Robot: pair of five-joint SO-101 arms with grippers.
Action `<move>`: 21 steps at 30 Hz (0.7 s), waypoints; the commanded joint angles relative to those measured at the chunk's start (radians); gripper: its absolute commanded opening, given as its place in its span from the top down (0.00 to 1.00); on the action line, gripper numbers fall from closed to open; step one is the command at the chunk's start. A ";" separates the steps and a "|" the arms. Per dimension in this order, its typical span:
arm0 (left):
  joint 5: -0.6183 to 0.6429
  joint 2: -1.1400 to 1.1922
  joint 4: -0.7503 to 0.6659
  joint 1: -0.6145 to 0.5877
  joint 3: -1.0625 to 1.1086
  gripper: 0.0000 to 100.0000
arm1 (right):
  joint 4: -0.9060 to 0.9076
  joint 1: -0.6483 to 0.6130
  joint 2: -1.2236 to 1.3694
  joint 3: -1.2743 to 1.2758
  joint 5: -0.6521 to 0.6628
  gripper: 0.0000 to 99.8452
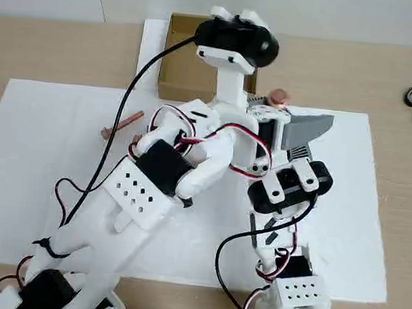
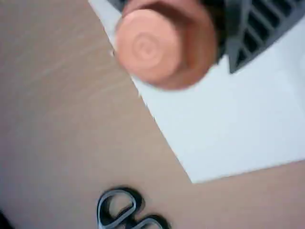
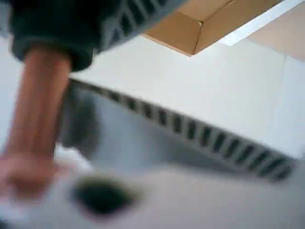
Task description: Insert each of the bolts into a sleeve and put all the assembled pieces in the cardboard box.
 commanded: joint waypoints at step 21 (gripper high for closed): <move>-0.057 0.061 0.566 -0.701 -0.094 0.99 | 0.926 0.035 0.917 -1.519 -0.391 1.00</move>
